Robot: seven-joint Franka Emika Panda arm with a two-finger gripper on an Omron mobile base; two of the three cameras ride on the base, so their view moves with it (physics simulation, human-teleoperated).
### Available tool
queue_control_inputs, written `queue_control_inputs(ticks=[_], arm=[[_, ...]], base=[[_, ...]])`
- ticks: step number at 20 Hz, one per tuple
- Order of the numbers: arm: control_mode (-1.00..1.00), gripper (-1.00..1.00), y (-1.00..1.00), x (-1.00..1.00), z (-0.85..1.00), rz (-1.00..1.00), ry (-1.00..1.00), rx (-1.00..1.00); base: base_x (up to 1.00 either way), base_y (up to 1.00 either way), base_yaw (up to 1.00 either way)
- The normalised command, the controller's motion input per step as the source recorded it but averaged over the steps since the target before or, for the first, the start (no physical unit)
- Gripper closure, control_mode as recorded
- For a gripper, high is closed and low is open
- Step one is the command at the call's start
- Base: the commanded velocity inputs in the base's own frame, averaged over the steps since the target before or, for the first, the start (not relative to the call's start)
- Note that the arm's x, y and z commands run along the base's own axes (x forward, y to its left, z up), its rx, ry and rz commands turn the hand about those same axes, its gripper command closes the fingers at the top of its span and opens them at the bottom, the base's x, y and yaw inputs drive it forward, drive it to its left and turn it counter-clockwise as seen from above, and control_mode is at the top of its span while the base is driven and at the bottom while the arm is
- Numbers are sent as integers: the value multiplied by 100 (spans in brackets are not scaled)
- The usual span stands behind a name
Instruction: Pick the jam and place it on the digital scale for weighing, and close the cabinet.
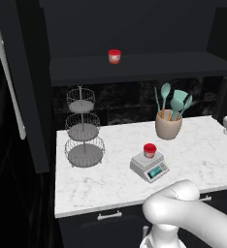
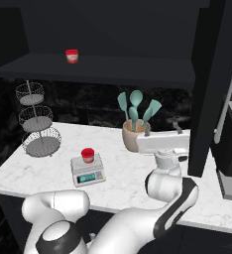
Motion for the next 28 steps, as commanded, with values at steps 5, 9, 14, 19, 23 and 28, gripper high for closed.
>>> queue_control_inputs(ticks=[5, 9, 14, 19, 23, 28], arm=[[-100, -100, -65, -64, 25, -13, 12, 3], [-100, -100, -51, -41, 0, -1, 17, 0], [-100, -100, -50, -28, 2, 0, 11, 0], [-100, -100, -33, -40, 3, 0, 1, 3], [-100, -100, -39, -11, 6, 0, 3, 7], [-100, -100, -26, 0, 38, 0, 0, 8]], base=[[0, 0, 0], [0, 0, 0], [0, 0, 0], [0, 0, 0], [0, 0, 0], [0, 0, 0]])
